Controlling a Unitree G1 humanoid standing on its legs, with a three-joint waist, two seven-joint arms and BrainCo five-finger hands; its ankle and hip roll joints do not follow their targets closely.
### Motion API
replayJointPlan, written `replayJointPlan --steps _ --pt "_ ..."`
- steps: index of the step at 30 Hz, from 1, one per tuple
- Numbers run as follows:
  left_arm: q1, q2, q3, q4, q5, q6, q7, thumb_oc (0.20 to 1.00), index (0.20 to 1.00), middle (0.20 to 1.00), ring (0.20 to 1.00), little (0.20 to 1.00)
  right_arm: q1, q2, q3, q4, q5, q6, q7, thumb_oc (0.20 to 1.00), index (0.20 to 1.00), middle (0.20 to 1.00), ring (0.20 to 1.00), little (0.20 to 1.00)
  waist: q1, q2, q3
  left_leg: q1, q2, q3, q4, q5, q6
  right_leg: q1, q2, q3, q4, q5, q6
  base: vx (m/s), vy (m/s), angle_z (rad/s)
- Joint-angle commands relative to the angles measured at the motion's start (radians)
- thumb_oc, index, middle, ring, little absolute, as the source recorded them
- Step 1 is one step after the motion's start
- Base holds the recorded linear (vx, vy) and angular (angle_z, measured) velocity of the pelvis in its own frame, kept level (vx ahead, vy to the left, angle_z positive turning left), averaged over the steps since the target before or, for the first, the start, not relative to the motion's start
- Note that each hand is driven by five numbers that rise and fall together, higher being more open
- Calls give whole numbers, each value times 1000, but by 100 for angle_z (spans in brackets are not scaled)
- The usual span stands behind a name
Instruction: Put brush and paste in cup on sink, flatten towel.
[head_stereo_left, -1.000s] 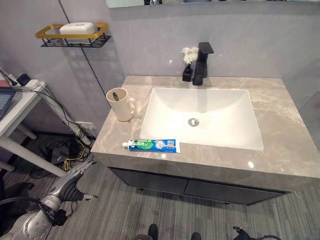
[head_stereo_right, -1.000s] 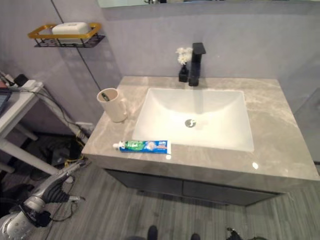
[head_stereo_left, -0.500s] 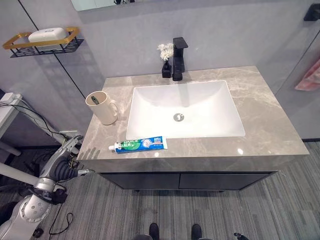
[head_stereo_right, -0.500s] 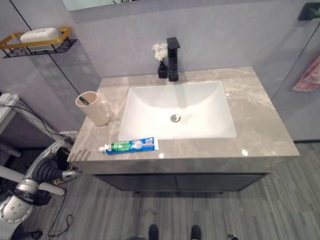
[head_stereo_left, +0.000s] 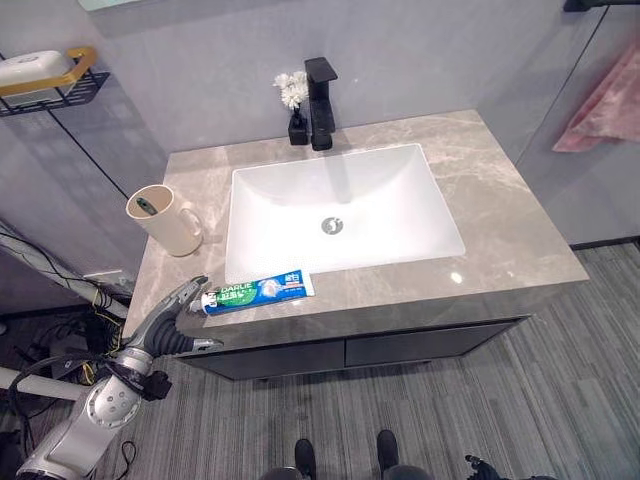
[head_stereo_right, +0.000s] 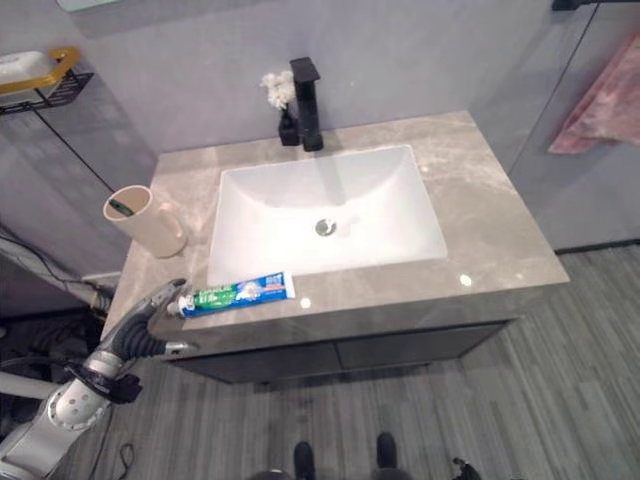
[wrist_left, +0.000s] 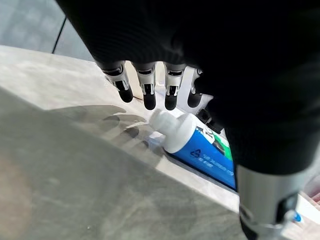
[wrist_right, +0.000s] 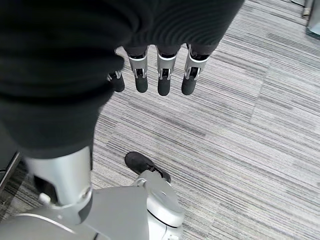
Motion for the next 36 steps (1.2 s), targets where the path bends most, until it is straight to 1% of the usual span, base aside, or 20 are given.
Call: replayJointPlan --steps 1,13,14,15,17,18,29,36 --pt "-78 6 4 27 -11 -15 9 1000 1000 1000 1000 1000 -17 5 13 9 29 0 -11 1000 1000 1000 1000 1000 -12 -44 5 28 -17 -39 9 -31 -12 3 -70 41 7 93 75 16 -8 -4" --pt "-101 -36 -33 53 -10 -9 4 1000 1000 1000 1000 1000 16 17 8 3 52 -11 -8 1000 1000 1000 1000 1000 -25 -61 -6 42 -7 -28 9 -39 -15 6 -59 48 7 92 76 9 -10 -5" --pt "-103 -44 -35 55 -12 -8 5 1000 1000 1000 1000 1000 16 19 7 3 55 -12 -8 1000 1000 1000 1000 1000 -25 -63 -6 43 -7 -28 9 -39 -15 7 -59 48 7 92 75 0 0 0" --pt "-108 -82 -38 78 -39 0 12 1000 1000 1000 1000 1000 14 24 5 6 63 -12 -12 1000 1000 1000 1000 1000 -27 -68 -6 43 -6 -28 9 -38 -15 8 -58 47 7 92 75 0 0 0" --pt "-111 -95 -40 87 -47 2 15 1000 1000 1000 1000 1000 13 26 4 6 66 -12 -13 1000 1000 1000 1000 1000 -28 -69 -7 43 -6 -28 9 -37 -15 8 -57 47 7 92 74 0 0 0" --pt "-114 -116 -49 93 -49 5 19 1000 1000 1000 1000 1000 14 29 5 4 70 -12 -15 1000 1000 1000 1000 1000 -30 -75 -9 42 -6 -28 9 -37 -15 8 -56 48 7 92 73 0 0 0" --pt "-126 -152 -93 134 -39 18 8 1000 1000 1000 1000 1000 25 37 4 5 78 -12 -18 1000 1000 1000 1000 1000 -35 -87 -14 49 -2 -25 9 -39 -16 12 -54 49 7 91 71 0 0 0" --pt "-132 -151 -110 146 -6 25 3 1000 1000 1000 1000 1000 32 41 7 -3 78 -12 -19 1000 1000 1000 1000 1000 -36 -86 -17 49 -2 -25 9 -40 -17 14 -53 50 7 89 71 0 0 0"
